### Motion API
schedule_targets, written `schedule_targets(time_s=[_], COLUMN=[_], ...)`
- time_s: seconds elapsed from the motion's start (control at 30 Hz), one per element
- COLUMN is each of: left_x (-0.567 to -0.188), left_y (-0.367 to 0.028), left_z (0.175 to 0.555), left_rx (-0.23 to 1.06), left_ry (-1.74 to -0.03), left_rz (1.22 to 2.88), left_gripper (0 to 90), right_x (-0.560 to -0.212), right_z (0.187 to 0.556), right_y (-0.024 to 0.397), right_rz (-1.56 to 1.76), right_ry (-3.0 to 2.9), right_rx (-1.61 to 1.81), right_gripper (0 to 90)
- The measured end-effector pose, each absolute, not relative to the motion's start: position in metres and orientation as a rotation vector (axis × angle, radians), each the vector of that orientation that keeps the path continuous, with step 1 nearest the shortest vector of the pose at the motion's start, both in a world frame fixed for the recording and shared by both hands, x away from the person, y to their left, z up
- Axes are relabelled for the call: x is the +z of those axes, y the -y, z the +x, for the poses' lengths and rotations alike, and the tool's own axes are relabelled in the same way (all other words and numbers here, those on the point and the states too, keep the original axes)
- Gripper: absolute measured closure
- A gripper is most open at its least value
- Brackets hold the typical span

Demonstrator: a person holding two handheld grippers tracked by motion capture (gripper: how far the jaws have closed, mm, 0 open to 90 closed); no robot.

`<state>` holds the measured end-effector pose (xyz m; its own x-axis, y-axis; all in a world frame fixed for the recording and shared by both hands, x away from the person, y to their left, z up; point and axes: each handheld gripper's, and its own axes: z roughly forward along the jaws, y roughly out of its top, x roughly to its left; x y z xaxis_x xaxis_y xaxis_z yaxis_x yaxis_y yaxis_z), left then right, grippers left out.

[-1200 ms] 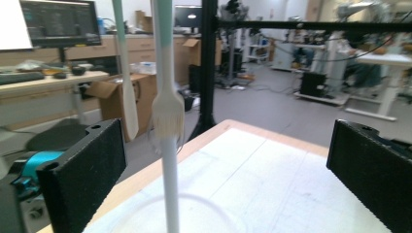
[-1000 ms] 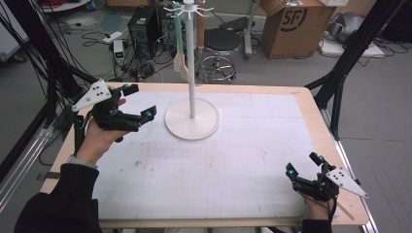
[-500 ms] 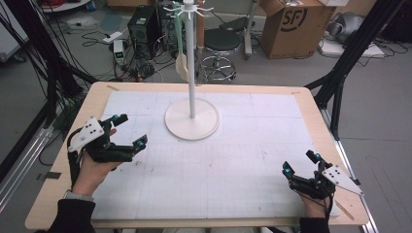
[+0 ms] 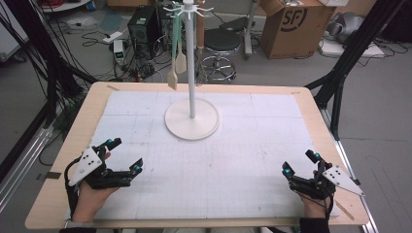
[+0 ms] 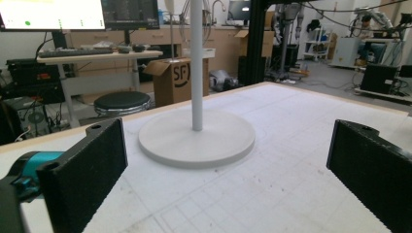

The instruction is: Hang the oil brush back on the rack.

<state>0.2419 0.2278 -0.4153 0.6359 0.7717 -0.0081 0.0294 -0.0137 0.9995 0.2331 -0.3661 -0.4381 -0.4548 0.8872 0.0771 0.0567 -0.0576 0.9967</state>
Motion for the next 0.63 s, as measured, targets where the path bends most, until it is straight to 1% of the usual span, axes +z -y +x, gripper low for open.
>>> schedule_targets(time_s=[0.2,0.63], left_x=[-0.428,-0.434], left_y=[-0.228,-0.235], left_z=[0.242,0.244], left_rx=[0.67,0.679], left_ry=[-0.733,-0.795], left_rz=[1.494,1.474], left_gripper=[1.6,1.6], right_x=[-0.439,-0.444], right_z=[0.234,0.236], right_y=[0.363,0.36], right_rz=[1.008,1.008], right_ry=[-1.583,-1.627], right_rx=[1.594,1.579], right_gripper=[0.5,0.5])
